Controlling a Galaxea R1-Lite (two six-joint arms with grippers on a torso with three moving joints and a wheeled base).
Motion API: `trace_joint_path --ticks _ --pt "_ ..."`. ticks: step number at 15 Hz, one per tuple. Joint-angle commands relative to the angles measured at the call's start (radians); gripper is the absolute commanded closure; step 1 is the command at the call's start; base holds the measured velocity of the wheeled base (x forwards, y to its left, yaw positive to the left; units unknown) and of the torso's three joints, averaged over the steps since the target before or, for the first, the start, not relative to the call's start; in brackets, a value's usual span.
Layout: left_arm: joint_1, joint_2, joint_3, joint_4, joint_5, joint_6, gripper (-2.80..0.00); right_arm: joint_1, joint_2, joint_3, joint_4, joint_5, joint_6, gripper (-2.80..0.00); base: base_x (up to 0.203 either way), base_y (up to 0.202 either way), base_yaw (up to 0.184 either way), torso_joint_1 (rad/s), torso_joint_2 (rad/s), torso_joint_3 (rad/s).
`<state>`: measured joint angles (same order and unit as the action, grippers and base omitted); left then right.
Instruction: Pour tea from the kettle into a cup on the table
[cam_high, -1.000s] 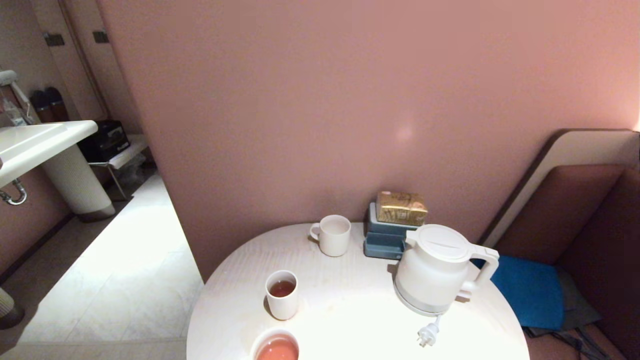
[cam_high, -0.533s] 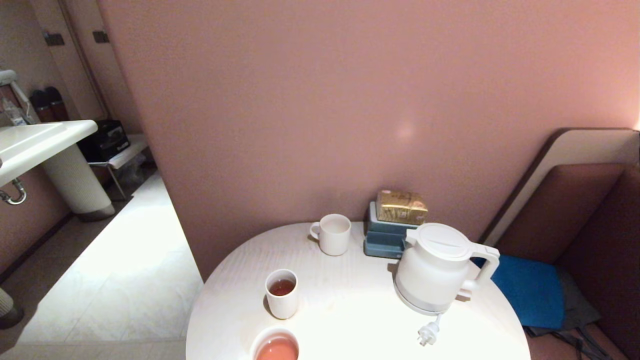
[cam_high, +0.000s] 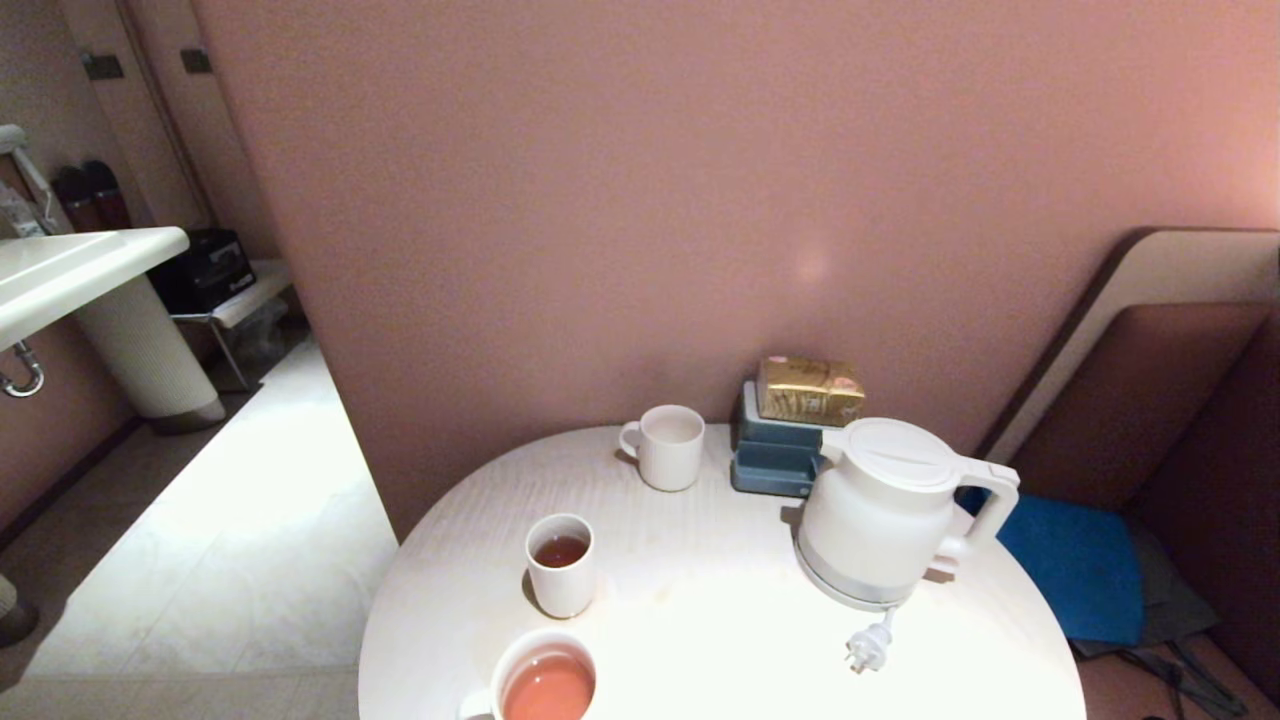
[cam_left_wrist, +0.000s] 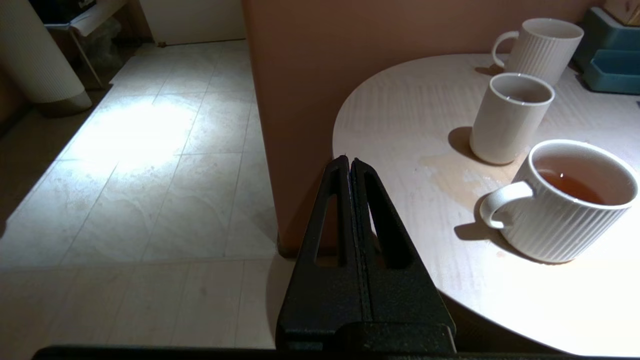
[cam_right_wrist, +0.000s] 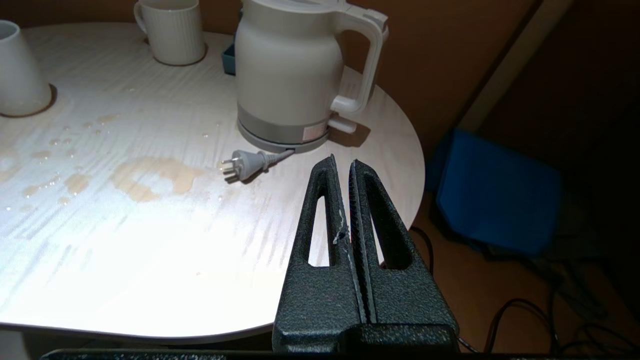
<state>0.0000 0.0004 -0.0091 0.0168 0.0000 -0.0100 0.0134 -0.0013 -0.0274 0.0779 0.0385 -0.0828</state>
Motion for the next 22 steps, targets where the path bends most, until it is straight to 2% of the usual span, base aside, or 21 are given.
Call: trace_joint_path --ticks 1,22 --pt "0.0 0.001 0.0 0.0 0.0 -0.001 0.0 0.0 0.001 0.0 0.0 0.0 -0.002 0.0 0.0 0.0 0.0 -0.193 0.4 0.198" --pt "0.0 0.001 0.0 0.0 0.0 -0.001 0.0 0.0 0.001 0.0 0.0 0.001 -0.006 0.0 0.0 0.0 0.0 -0.015 0.03 0.016"
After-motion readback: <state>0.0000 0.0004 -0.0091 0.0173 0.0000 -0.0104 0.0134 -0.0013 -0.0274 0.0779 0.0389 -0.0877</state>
